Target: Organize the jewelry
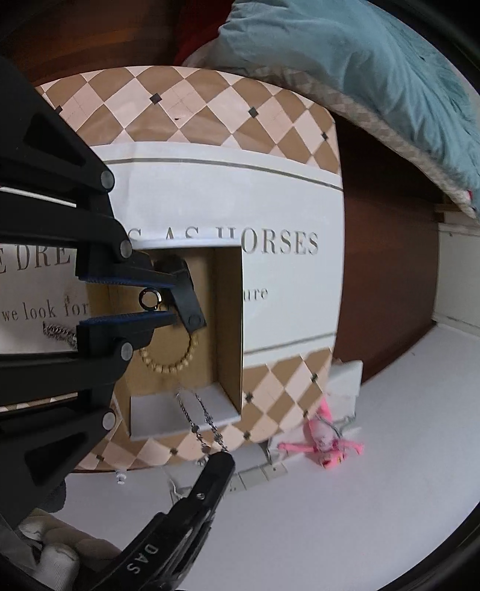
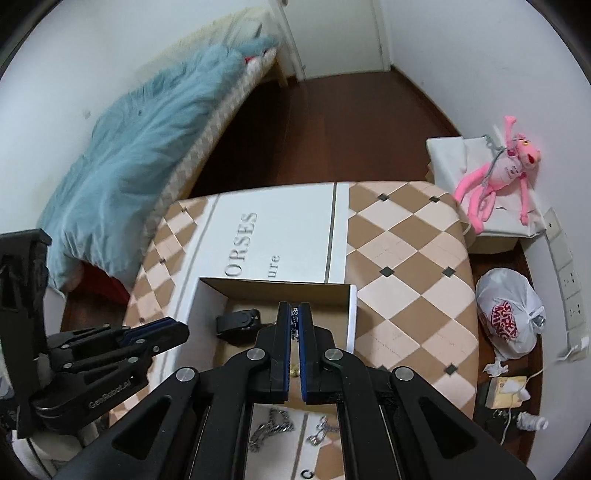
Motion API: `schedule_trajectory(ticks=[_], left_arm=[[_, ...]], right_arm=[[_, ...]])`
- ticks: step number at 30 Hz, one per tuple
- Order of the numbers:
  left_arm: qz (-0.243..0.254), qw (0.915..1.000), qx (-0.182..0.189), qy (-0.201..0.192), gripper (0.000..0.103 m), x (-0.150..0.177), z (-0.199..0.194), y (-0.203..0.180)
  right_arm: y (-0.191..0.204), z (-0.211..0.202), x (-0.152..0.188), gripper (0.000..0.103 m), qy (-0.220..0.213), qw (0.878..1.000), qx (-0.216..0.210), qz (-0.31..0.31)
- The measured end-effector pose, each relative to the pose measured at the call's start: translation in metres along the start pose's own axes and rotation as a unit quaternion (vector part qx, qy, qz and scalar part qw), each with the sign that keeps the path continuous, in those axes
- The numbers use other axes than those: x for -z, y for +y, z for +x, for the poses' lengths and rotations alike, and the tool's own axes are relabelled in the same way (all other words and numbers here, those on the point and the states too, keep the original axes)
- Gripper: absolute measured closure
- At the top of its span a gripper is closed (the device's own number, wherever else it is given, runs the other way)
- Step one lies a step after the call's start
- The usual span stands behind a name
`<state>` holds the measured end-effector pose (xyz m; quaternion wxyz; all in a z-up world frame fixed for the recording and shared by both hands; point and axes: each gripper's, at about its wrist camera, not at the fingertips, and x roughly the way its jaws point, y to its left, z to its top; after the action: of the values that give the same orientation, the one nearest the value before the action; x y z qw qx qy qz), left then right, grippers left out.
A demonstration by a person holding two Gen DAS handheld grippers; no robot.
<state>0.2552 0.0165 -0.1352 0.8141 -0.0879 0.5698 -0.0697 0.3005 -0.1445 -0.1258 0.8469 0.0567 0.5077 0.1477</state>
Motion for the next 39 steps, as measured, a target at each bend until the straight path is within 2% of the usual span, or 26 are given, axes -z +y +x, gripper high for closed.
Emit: schedule_trajectory(ticks=[2, 5, 6, 7, 9, 10, 11, 13, 15, 18, 20, 21, 28, 33, 39], left_arm=[[-0.006, 0.9999, -0.006, 0.01, 0.091, -0.004, 0.006, 0.002], [-0.011, 0.9994, -0.026, 0.02, 0.082, -0.011, 0.012, 0.005], [-0.012, 0.9993, -0.031, 0.016, 0.069, -0.013, 0.011, 0.006], [-0.014, 0.9992, -0.035, 0.013, 0.046, -0.014, 0.01, 0.007], [-0.018, 0.9991, -0.039, 0.001, 0.021, -0.017, 0.006, 0.01], [-0.018, 0.9989, -0.043, -0.004, 0.02, -0.019, 0.003, 0.011], [-0.02, 0.9986, -0.048, -0.006, 0.02, -0.02, 0.001, 0.013], [-0.026, 0.9981, -0.056, -0.01, 0.017, -0.022, -0.002, 0.016], [-0.027, 0.9967, -0.075, -0.018, 0.008, -0.023, -0.005, 0.02], [-0.029, 0.9938, -0.1, -0.037, 0.007, -0.018, -0.009, 0.024], [-0.03, 0.9917, -0.115, -0.05, 0.006, -0.01, -0.01, 0.026], [-0.029, 0.9913, -0.118, -0.051, 0.006, -0.008, -0.009, 0.027], [-0.012, 0.9881, -0.14, -0.063, 0.002, 0.02, -0.001, 0.021], [-0.011, 0.9883, -0.139, -0.061, 0.002, 0.035, 0.0, 0.019], [-0.009, 0.9868, -0.138, -0.084, 0.002, 0.051, -0.017, 0.011]], right_arm=[[0.001, 0.017, -0.007, 0.099, 0.023, 1.0, -0.001, -0.006], [-0.001, 0.037, -0.013, 0.099, 0.057, 0.998, 0.003, -0.009], [0.0, 0.042, -0.014, 0.098, 0.065, 0.998, 0.01, -0.012], [0.0, 0.047, -0.016, 0.098, 0.072, 0.997, 0.018, -0.016], [-0.002, 0.052, -0.017, 0.097, 0.08, 0.996, 0.027, -0.016], [-0.004, 0.053, -0.018, 0.088, 0.081, 0.996, 0.029, -0.013], [-0.006, 0.053, -0.018, 0.074, 0.08, 0.996, 0.03, -0.011], [-0.01, 0.049, -0.018, 0.057, 0.074, 0.997, 0.031, -0.004], [-0.012, 0.044, -0.017, 0.055, 0.071, 0.997, 0.037, -0.001], [-0.013, 0.038, -0.009, 0.05, 0.067, 0.996, 0.058, -0.003], [-0.013, 0.036, 0.001, 0.019, 0.065, 0.995, 0.075, -0.004], [-0.012, 0.036, 0.008, 0.013, 0.066, 0.994, 0.089, -0.005], [-0.01, 0.037, 0.051, 0.006, 0.068, 0.988, 0.137, -0.002], [-0.009, 0.029, 0.066, 0.006, 0.061, 0.989, 0.135, 0.01], [-0.001, 0.002, 0.076, 0.006, 0.029, 0.99, 0.139, 0.016]])
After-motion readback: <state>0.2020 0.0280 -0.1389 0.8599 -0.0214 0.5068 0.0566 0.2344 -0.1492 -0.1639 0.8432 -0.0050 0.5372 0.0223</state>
